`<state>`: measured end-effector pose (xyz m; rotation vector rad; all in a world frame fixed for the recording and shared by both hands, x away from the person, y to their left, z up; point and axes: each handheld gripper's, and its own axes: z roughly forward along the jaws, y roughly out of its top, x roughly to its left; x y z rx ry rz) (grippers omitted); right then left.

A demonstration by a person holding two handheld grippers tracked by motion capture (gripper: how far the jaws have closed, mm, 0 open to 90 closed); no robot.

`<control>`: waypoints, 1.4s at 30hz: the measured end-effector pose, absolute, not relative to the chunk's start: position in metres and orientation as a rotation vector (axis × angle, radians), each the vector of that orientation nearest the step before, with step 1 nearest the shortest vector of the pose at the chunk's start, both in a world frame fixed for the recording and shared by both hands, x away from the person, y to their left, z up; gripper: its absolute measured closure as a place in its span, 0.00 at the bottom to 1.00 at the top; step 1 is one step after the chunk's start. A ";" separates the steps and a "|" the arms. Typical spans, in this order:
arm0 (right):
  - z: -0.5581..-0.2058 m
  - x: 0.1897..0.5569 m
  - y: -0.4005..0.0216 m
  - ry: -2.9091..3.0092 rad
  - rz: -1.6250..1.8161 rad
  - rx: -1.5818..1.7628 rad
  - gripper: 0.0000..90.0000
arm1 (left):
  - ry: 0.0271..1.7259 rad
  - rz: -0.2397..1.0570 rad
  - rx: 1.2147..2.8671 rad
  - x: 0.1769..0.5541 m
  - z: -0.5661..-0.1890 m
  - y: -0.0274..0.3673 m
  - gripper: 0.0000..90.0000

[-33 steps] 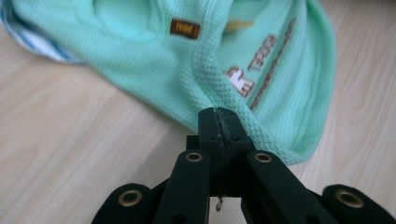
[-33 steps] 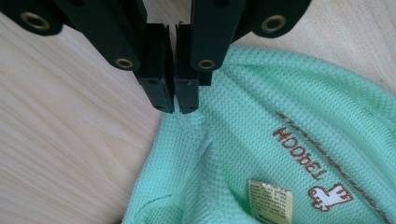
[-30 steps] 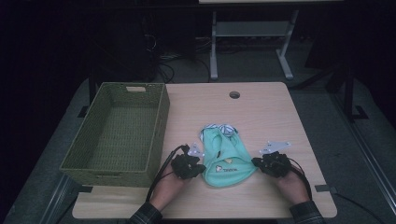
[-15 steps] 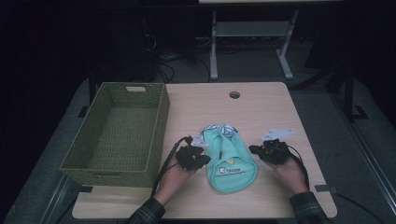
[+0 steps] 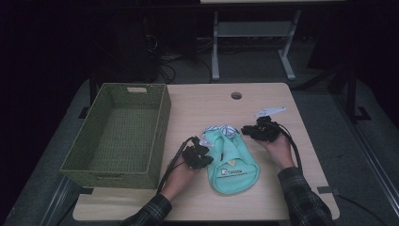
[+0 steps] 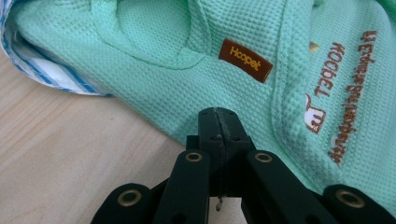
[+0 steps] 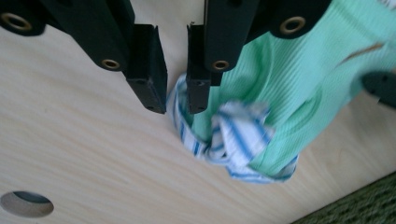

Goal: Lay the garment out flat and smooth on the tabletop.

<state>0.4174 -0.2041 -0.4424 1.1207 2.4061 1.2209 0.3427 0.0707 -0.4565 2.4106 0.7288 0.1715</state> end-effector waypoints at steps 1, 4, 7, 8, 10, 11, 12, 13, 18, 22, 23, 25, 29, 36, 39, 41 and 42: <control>-0.443 0.422 -0.202 2.414 1.236 1.128 0.84 | 0.723 0.173 2.412 0.343 -0.457 0.071 0.99; -0.447 0.431 -0.195 2.419 1.235 1.127 0.82 | 0.714 0.177 2.413 0.342 -0.457 0.070 0.99; -0.455 0.439 -0.188 2.461 1.211 1.148 0.79 | 0.706 0.178 2.417 0.343 -0.457 0.071 0.99; -0.460 0.442 -0.185 2.476 1.212 1.125 0.79 | 0.707 0.171 2.413 0.343 -0.457 0.071 0.99; -0.465 0.443 -0.180 2.500 1.203 1.124 0.79 | 0.704 0.166 2.414 0.343 -0.457 0.071 1.00; -0.467 0.444 -0.177 2.508 1.179 1.114 0.79 | 0.699 0.166 2.417 0.344 -0.457 0.071 0.99; -0.470 0.444 -0.175 2.515 1.160 1.109 0.79 | 0.700 0.165 2.414 0.344 -0.457 0.071 0.99; -0.472 0.445 -0.174 2.521 1.150 1.092 0.77 | 0.700 0.165 2.415 0.344 -0.457 0.071 0.99; -0.474 0.442 -0.169 2.531 1.157 1.034 0.75 | 0.696 0.166 2.418 0.344 -0.457 0.071 1.00; -0.474 0.439 -0.165 2.545 1.139 0.971 0.90 | 0.696 0.171 2.418 0.343 -0.457 0.071 1.00; -0.474 0.438 -0.165 2.550 1.134 0.968 0.93 | 0.696 0.171 2.418 0.343 -0.457 0.071 1.00; -0.472 0.438 -0.165 2.544 1.119 0.963 0.97 | 0.695 0.173 2.421 0.343 -0.457 0.071 1.00; -0.465 0.437 -0.174 2.507 1.075 0.987 0.97 | 0.697 0.172 2.427 0.343 -0.456 0.073 1.00; -0.460 0.444 -0.199 2.468 1.001 1.038 0.97 | 0.702 0.183 2.418 0.342 -0.456 0.072 1.00; -0.465 0.448 -0.208 2.455 0.977 1.064 0.97 | 0.702 0.184 2.418 0.342 -0.456 0.072 1.00; -0.466 0.448 -0.211 2.448 1.001 1.086 0.96 | 0.694 0.186 2.420 0.343 -0.456 0.072 1.00; -0.466 0.447 -0.211 2.447 1.006 1.086 0.94 | 0.700 0.181 2.417 0.343 -0.457 0.072 1.00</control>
